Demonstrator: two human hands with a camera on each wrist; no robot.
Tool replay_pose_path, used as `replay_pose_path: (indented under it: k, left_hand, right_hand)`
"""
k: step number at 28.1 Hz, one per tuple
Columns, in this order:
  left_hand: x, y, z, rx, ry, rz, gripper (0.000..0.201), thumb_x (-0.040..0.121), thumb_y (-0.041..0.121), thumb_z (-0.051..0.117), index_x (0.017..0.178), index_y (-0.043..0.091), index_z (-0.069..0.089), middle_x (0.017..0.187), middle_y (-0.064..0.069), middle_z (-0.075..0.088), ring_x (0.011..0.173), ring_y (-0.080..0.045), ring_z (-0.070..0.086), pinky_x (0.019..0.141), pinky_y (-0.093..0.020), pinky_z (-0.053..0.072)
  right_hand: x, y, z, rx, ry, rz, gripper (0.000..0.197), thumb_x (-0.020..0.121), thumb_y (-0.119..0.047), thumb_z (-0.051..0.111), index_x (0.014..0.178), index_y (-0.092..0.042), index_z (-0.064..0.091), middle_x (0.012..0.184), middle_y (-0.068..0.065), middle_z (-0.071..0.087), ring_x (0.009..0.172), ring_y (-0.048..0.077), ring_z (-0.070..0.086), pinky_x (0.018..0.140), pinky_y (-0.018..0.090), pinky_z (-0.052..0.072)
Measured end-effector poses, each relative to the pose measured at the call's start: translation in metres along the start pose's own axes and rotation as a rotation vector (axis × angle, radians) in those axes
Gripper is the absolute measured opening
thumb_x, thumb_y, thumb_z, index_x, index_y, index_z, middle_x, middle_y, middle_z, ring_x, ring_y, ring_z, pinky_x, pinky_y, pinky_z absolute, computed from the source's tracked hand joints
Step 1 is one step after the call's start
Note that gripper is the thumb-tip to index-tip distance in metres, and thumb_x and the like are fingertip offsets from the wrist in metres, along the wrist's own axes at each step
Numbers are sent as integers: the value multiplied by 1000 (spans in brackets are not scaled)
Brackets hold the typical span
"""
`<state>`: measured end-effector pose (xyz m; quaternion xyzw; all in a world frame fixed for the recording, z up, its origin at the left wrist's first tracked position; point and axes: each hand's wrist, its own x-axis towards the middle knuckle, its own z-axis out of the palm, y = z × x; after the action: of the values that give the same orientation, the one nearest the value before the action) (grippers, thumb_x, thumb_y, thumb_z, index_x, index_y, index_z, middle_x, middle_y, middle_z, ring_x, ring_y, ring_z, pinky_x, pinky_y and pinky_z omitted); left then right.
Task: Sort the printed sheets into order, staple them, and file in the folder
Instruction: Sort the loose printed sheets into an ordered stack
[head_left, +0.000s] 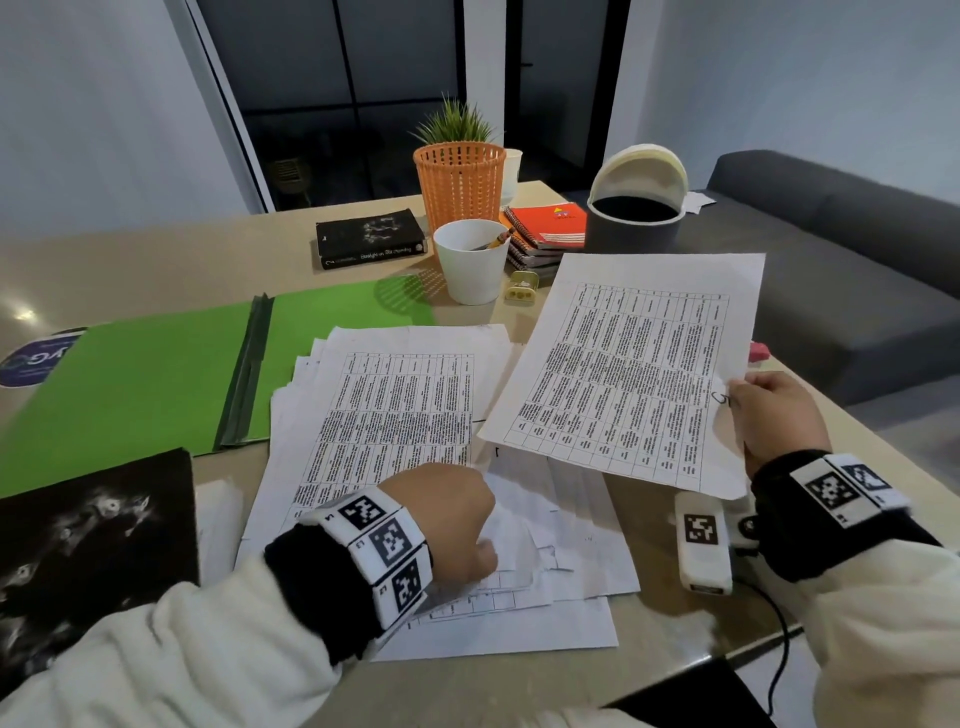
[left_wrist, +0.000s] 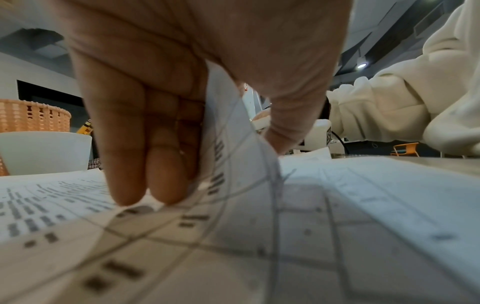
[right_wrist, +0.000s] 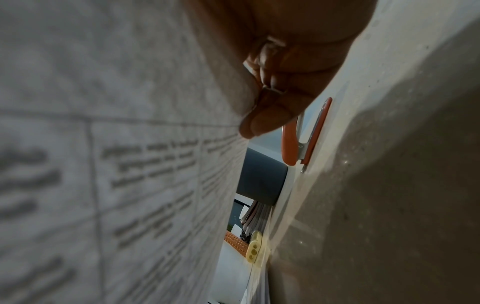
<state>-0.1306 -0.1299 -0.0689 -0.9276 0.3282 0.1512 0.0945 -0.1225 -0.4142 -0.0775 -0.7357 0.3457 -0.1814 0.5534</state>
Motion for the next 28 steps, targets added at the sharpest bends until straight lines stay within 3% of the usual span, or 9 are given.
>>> replay_pose_path:
  k: [4,6,10,13,16,19,23,28]
  left_hand:
    - [-4,-11,-5,-111,6,-28,23,88,25,46,67,14,44,78,1,47,66,-14,46,59,-24,35]
    - [-10,-24,-13,-198,48,-76,15,86,25,48,76,15,52,82,1,54,70,-14,51,58,-24,38]
    - [-30,-63,-37,-284,224,-216,12,84,32,52,89,23,59,88,5,57,80,-14,53,71,-25,42]
    - [-47,-88,-53,-330,332,-275,20,73,43,48,76,24,48,72,6,51,71,-16,50,64,-26,37]
    - [-60,-93,-66,-395,462,-310,24,74,31,58,65,19,39,59,0,44,57,-20,41,54,-30,32]
    - [-64,-95,-70,-439,598,-371,25,77,12,61,66,16,38,58,0,39,53,-16,34,51,-29,27]
    - [-64,-93,-67,-472,621,-364,23,78,10,60,69,14,40,59,1,39,53,-14,35,51,-28,27]
    - [-63,-86,-64,-472,603,-335,24,78,12,60,68,18,39,60,2,41,54,-14,36,53,-28,30]
  right_hand:
    - [1,-3,-4,13,-11,6,10,88,-17,47,81,-18,54,96,11,69,92,36,66,85,56,52]
    - [1,-5,-5,26,-14,17,13,89,-17,48,78,-21,52,98,14,68,94,38,65,86,57,52]
    - [2,-5,-4,56,-65,39,13,88,-14,48,77,-19,54,92,15,69,95,41,65,87,58,51]
    - [1,-6,3,47,-114,34,15,86,-11,47,75,-16,55,88,18,68,92,43,65,87,59,51]
    - [0,-5,14,21,-174,4,10,81,-14,50,76,-13,58,87,22,70,87,43,66,83,58,50]
    - [-8,-8,29,14,-227,-7,9,84,-10,53,76,-12,56,83,19,67,74,34,64,78,51,52]
    - [-19,-12,58,-21,-379,-9,18,89,2,48,79,-12,52,70,13,57,59,24,53,61,36,43]
    - [-36,-27,89,-146,-619,-14,18,91,2,45,82,-12,53,73,12,59,62,24,57,61,32,49]
